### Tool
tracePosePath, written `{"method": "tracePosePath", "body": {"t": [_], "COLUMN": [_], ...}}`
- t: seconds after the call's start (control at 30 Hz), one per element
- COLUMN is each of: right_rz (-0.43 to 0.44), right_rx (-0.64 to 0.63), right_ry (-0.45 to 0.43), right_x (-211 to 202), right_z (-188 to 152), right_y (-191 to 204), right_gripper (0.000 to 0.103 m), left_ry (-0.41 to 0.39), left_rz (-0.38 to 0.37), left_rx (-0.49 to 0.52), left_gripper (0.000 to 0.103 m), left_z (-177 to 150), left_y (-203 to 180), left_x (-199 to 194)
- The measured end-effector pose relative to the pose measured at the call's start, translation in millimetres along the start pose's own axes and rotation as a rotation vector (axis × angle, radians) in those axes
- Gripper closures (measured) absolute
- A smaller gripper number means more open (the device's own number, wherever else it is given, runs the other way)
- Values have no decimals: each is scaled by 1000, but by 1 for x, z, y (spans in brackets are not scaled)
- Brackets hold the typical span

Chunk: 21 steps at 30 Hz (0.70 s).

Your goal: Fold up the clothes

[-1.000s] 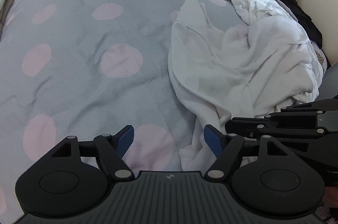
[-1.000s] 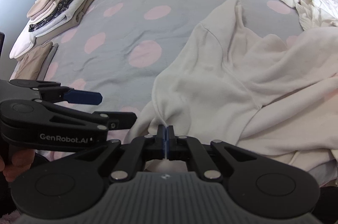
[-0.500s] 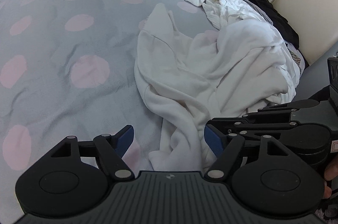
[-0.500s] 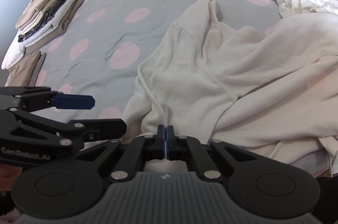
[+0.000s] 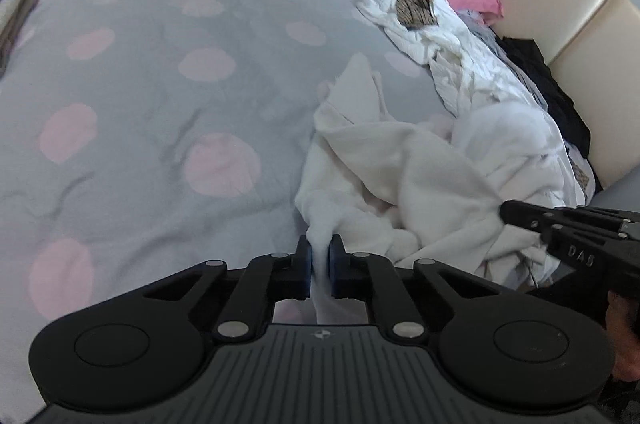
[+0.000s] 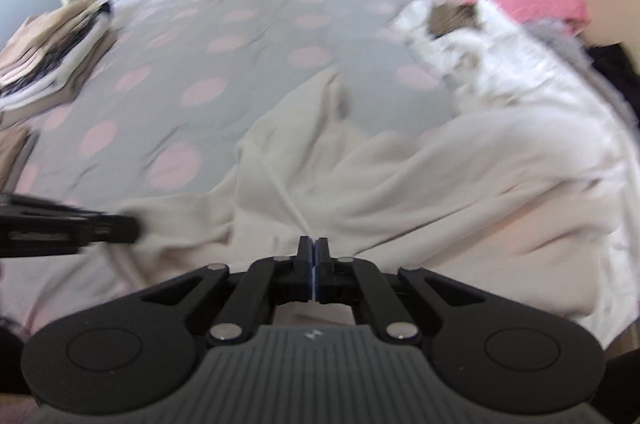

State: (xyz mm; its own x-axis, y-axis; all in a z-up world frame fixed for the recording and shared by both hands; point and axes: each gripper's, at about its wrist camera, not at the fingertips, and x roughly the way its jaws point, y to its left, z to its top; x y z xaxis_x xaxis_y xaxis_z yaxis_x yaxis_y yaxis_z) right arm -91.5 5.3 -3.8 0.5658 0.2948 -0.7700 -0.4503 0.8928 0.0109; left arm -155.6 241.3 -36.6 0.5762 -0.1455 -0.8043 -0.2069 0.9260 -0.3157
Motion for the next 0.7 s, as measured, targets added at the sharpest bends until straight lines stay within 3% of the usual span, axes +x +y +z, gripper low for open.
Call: {"method": "tracePosePath", "body": {"t": [0.23,0.47,0.5,0.6,0.7], "right_rz": [-153,-266,-273,-319,-369], "right_rx": [38,35,48,74,82], "right_ry": [-185,-406,-426,-445,-408], "right_x": [-39,-87,-92,-95,-79], "right_z": [52,112,119,134,139], "right_y": [-47,-70,-75,-88,-98], "right_gripper": [102,103,103,103,103], "left_ry": [-207,-462,-473,-406,-339], "left_rz": [88,260,289,374,458], "left_rx": [-3,-47,-55,-87,-119], "left_gripper": [98,98,98,98,98], "left_z": [40,85,87,79,71], "left_y": [11,42,49,77,105], "left_x": [-69,-173,-182,-179,-175]}}
